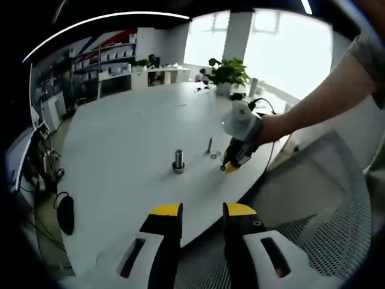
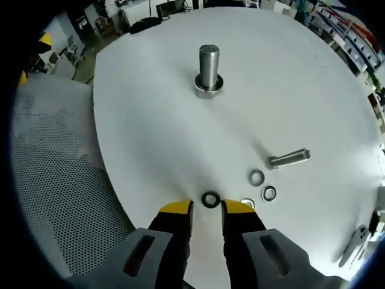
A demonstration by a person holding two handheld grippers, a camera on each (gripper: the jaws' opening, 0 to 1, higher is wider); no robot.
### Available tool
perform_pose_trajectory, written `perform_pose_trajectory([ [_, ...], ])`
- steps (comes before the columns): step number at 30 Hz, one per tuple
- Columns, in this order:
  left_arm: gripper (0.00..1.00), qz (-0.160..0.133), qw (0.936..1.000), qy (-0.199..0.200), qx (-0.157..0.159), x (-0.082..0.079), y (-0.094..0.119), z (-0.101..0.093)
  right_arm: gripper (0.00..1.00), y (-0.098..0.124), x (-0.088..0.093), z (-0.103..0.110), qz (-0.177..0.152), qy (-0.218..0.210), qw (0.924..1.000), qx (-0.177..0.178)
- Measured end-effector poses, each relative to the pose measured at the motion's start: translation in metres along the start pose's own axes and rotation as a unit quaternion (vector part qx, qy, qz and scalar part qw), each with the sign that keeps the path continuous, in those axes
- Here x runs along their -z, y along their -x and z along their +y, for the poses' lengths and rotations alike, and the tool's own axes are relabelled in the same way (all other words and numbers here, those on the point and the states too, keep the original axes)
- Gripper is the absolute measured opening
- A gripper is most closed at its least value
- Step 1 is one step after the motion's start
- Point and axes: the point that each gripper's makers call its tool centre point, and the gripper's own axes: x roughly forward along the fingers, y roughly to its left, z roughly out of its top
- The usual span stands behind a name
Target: Place the washer onto the threaded stud by aligning its center hole with the stud, sliding it down to the base, and recovering from edge contact or off-axis alignment until the washer reaches the visible bottom stop.
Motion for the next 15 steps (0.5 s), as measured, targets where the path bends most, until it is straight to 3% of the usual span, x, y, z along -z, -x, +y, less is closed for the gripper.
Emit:
perform_pose_trajectory([
  [15,0.24,-0.002,1.0000,0.000,0.002,-0.0007,0.0010,-0.0007,0.22,-0.0033,-0.0009,0.0006,0.069,0.060,0.9958,0.001],
])
